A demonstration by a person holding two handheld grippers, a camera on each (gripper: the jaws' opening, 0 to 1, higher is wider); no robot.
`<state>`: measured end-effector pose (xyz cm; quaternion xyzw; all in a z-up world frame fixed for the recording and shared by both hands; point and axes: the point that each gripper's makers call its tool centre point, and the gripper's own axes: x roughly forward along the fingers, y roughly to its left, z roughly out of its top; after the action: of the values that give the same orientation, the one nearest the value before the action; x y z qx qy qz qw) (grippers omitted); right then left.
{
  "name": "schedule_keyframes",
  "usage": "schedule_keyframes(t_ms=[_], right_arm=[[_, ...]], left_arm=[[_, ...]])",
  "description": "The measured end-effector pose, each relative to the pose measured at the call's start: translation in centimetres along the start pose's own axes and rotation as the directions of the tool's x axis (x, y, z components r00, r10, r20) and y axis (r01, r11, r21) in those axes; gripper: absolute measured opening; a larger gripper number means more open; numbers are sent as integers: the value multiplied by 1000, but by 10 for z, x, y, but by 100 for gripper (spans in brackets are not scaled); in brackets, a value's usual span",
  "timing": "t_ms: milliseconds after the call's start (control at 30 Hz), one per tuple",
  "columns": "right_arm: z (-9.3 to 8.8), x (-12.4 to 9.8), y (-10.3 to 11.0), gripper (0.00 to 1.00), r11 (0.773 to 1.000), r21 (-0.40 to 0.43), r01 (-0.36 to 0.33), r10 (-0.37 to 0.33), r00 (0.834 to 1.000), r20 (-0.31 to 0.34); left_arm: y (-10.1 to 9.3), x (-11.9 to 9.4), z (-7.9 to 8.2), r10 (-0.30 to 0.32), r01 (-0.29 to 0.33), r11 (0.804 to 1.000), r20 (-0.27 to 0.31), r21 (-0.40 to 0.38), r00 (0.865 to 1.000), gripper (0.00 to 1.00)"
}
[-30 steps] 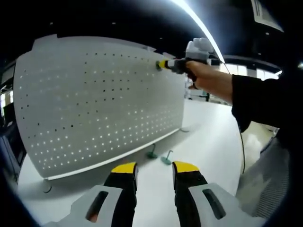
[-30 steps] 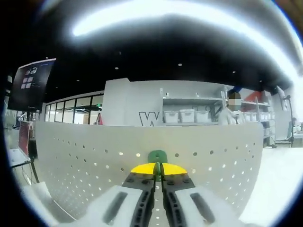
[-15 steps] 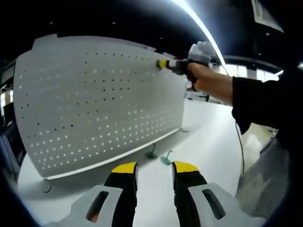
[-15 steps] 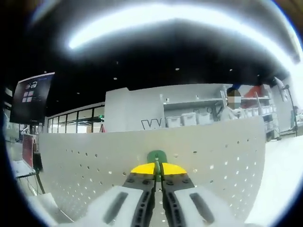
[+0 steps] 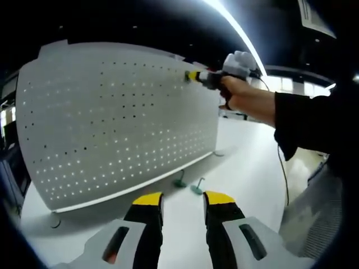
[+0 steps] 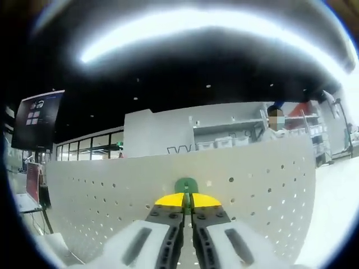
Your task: Insert the hook assembly into the mounting plate slot until the hook locks in place.
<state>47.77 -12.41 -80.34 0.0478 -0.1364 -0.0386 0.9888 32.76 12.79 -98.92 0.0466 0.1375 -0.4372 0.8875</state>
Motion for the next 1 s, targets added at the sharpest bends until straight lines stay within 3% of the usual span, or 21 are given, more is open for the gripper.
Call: schedule_keyframes(t_ms=[633,1000], right_arm=[[-3,1,2,1,995,-98,-3,2,1000,-11],[-4,1,3,2,990,-143,-15,8,999,-52]], left_arm=[[2,1,-1,4,-4,1000,0,-7,1000,29],[2,0,0,1,-1,1000,7,-7,1000,29]])
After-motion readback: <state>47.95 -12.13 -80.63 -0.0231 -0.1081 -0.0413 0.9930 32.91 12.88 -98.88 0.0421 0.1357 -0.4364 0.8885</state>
